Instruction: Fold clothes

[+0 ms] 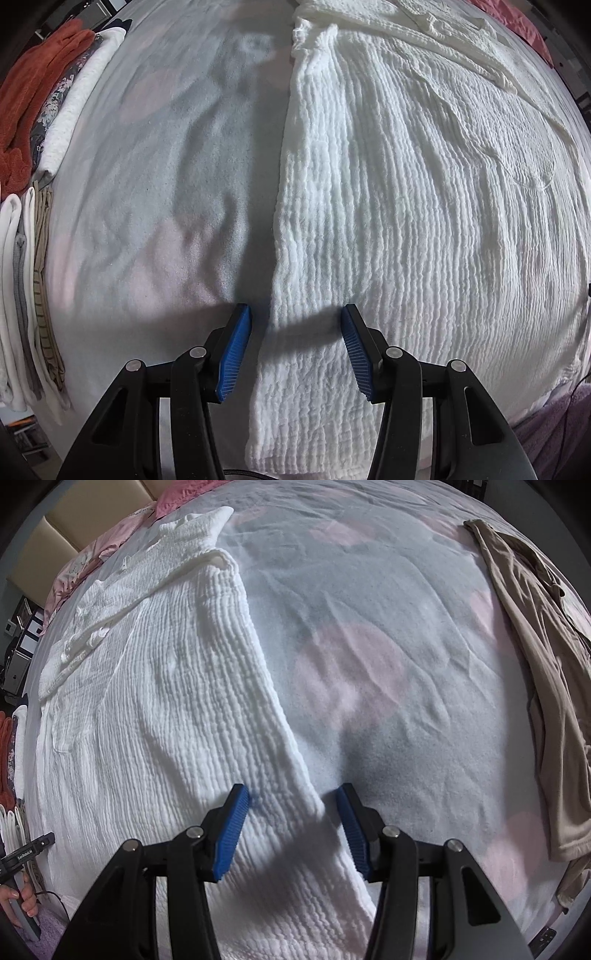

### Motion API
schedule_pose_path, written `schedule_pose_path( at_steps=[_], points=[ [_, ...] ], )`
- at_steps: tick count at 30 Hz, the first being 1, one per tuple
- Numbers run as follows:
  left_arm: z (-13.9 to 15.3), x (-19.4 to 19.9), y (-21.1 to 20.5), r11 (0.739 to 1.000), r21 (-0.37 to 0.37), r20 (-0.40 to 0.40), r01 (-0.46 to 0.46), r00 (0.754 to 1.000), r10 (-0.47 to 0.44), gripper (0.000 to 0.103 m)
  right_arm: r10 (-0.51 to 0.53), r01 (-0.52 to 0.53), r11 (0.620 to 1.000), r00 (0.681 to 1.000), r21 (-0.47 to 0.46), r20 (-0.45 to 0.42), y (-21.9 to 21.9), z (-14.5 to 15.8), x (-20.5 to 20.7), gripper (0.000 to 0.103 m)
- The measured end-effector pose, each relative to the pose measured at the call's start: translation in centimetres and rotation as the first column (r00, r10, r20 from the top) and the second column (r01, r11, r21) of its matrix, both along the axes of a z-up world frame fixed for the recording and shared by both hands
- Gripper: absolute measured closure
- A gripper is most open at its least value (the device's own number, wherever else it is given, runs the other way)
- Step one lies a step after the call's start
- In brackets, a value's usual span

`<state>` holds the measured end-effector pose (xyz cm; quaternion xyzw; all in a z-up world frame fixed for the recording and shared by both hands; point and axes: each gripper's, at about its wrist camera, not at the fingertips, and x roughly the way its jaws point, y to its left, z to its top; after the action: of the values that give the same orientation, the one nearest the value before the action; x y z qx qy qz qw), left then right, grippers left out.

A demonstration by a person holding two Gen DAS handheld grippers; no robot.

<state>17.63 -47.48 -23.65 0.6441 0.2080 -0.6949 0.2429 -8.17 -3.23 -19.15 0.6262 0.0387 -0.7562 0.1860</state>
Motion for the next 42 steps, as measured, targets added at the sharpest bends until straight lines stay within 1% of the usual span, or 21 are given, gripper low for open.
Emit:
schedule_pose_path(
  at_steps=[1,4,6,7,8,9,10,11,12,13,15,17,20,24,26,28,30,34,37,39,42],
  points=[
    [0.0,0.0,0.1,1.0,0.0,-0.002,0.003,1.0,-0.003,0.053,0.003,-0.003,1.0,1.0,0.011,-0.005,-0.1,0.0,0.2,0.056],
    [0.0,0.1,0.4,1.0,-0.001,-0.007,0.014,1.0,-0.014,0.06,0.007,-0.007,0.999,1.0,0.039,-0.019,-0.3,0.2,0.6,0.063],
    [-0.1,0.0,0.8,1.0,-0.006,-0.004,0.022,1.0,-0.022,0.063,0.013,-0.012,0.999,1.0,0.048,-0.027,-0.5,0.4,1.0,0.074],
    [-0.1,-0.1,0.9,1.0,-0.009,-0.001,0.023,1.0,-0.023,0.064,0.02,-0.019,0.999,0.999,0.048,-0.031,-0.7,0.5,1.3,0.076],
    [-0.1,-0.2,1.0,1.0,-0.009,-0.004,0.025,1.0,-0.025,0.068,0.029,-0.027,0.998,0.999,0.048,-0.036,-0.9,0.5,1.5,0.081],
    [-0.1,-0.3,1.1,1.0,-0.01,-0.006,0.027,1.0,-0.027,0.073,0.036,-0.034,0.998,0.999,0.047,-0.04,-1.1,0.6,1.7,0.086],
    [-0.1,-0.3,1.3,1.0,-0.01,-0.008,0.03,1.0,-0.03,0.076,0.042,-0.04,0.998,0.998,0.045,-0.044,-1.2,0.7,1.9,0.089],
    [-0.1,-0.4,1.5,0.999,-0.013,-0.013,0.034,0.999,-0.034,0.081,0.047,-0.045,0.998,0.998,0.042,-0.049,-1.3,0.7,2.0,0.092],
    [0.1,-0.4,1.7,0.999,-0.013,-0.026,0.036,0.999,-0.036,0.092,0.047,-0.045,0.998,0.997,0.037,-0.054,-1.4,0.9,2.1,0.095],
    [0.3,-0.4,1.9,0.999,-0.004,-0.044,0.037,0.998,-0.038,0.096,0.044,-0.042,0.999,0.997,0.03,-0.061,-1.3,1.0,2.2,0.095],
    [0.8,-0.3,2.3,0.999,0.0,-0.078,0.041,0.996,-0.041,0.096,0.024,-0.023,1.0,0.996,0.008,-0.084,-0.9,1.6,2.1,0.096],
    [1.6,0.0,2.5,0.999,-0.015,-0.116,0.032,0.993,-0.033,0.097,-0.004,0.001,1.0,0.994,-0.029,-0.111,-0.3,2.4,2.0,0.096],
    [3.2,0.6,2.2,0.999,-0.036,-0.193,-0.017,0.981,0.009,0.097,-0.043,0.031,0.996,0.989,-0.085,-0.142,0.4,3.4,1.9,0.097],
    [4.7,0.6,0.6,0.996,-0.05,-0.271,-0.072,0.961,0.056,0.097,-0.082,0.06,0.99,0.983,-0.13,-0.164,0.5,3.9,0.9,0.097],
    [5.4,0.9,-0.3,0.994,-0.064,-0.308,-0.087,0.949,0.063,0.097,-0.097,0.07,0.986,0.979,-0.149,-0.179,0.3,4.1,0.4,0.097],
    [5.9,-0.2,-0.8,0.991,-0.083,-0.346,-0.104,0.936,0.069,0.097,-0.107,0.075,0.984,0.974,-0.163,-0.201,0.1,4.4,0.0,0.097],
    [6.6,-0.6,-1.4,0.987,-0.102,-0.39,-0.125,0.918,0.076,0.097,-0.099,0.06,0.985,0.963,-0.161,-0.251,-0.5,5.0,-0.4,0.097],
    [6.8,-1.9,-2.6,0.974,-0.15,-0.453,-0.168,0.887,0.083,0.097,-0.084,0.029,0.986,0.933,-0.162,-0.35,-1.7,6.1,-1.4,0.097],
    [6.5,-3.0,-3.2,0.965,-0.202,-0.46,-0.169,0.886,0.059,0.097,-0.074,0.01,0.987,0.917,-0.161,-0.393,-2.5,6.1,-2.6,0.097],
    [5.6,-4.2,-3.2,0.962,-0.236,-0.434,-0.139,0.9,0.024,0.097,-0.059,-0.001,0.989,0.918,-0.151,-0.392,-3.3,5.3,-3.5,0.097],
    [2.9,-6.1,-3.6,0.963,-0.246,-0.364,-0.11,0.931,0.013,0.097,-0.041,0.0,0.993,0.94,-0.119,-0.339,-4.5,2.8,-4.9,0.097]
  ],
)
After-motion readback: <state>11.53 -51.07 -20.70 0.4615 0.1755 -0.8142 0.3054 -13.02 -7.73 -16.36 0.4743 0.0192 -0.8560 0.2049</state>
